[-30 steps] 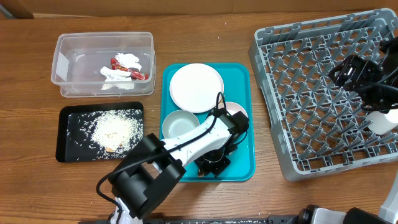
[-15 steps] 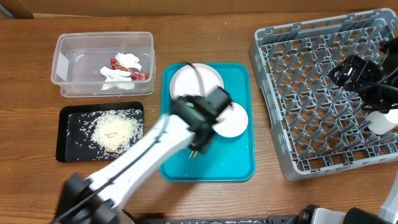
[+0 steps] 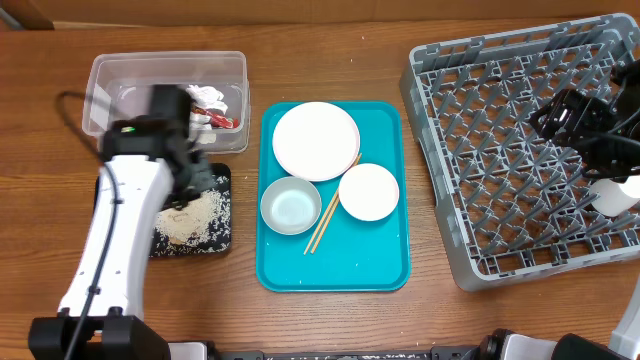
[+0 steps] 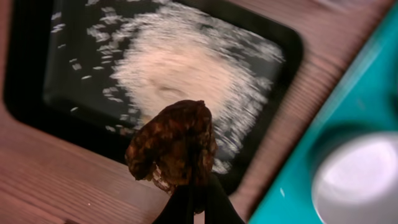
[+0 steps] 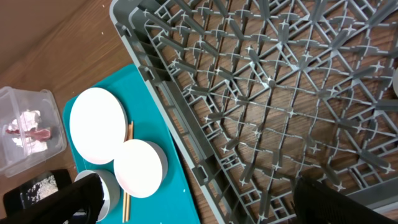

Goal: Sort waste into correct bins and load items into the dishwasher

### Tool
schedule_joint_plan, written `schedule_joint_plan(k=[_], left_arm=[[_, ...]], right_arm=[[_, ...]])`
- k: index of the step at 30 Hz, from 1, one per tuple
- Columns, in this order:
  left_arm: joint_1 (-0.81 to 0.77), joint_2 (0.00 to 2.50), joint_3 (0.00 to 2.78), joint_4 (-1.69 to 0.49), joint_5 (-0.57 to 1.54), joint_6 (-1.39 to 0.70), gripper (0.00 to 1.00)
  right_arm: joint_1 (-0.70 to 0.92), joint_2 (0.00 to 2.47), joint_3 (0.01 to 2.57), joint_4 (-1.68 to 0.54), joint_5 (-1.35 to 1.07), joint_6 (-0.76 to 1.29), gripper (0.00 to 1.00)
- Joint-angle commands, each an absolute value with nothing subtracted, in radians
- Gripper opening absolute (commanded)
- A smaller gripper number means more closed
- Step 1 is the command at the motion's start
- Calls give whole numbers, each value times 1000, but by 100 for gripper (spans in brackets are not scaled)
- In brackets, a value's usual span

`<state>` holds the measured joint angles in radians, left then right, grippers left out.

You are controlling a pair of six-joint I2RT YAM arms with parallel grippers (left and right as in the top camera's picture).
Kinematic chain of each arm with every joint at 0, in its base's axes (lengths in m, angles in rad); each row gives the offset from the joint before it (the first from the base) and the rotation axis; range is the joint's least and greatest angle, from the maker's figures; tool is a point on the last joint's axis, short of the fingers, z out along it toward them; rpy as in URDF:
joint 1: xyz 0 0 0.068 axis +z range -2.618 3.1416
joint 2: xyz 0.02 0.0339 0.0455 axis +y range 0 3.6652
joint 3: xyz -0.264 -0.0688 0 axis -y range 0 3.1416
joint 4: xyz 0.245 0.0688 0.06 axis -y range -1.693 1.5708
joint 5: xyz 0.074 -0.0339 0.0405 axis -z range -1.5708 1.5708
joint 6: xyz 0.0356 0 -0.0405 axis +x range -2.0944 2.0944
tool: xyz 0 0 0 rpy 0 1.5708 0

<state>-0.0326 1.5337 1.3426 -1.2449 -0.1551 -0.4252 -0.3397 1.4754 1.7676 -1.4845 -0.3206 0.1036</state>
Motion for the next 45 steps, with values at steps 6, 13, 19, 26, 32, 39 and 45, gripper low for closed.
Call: schedule_joint_plan(k=[6,13,19,26,32,39,45], left_arm=[[267,1527,1135,-1024,-168,-487,4],[336,1581,1011,-845,-195,-487,6],[336,1667,988,-794,-194,-487,6],[336,1716,991,-791,-194,-487,14],[336,1709,1084,-881,-191,-487,26],[296,1639,1291,-1005,-125,-463,27],[155,1588,1338,-962,91,-353,31]], right_arm=[[-337,1472,1773,-1481,-308,97,100],[-337,1472,1773,-1487,-307,96,100],[-337,1472,1773,-1488,-307,97,100],[-337,1472,1773,-1488,-307,96,100],[-337,1472,1773,-1488,-307,96,100],[-337,1472,1773,-1488,-307,96,100],[-337,1472,1773,-1487,-307,96,100]])
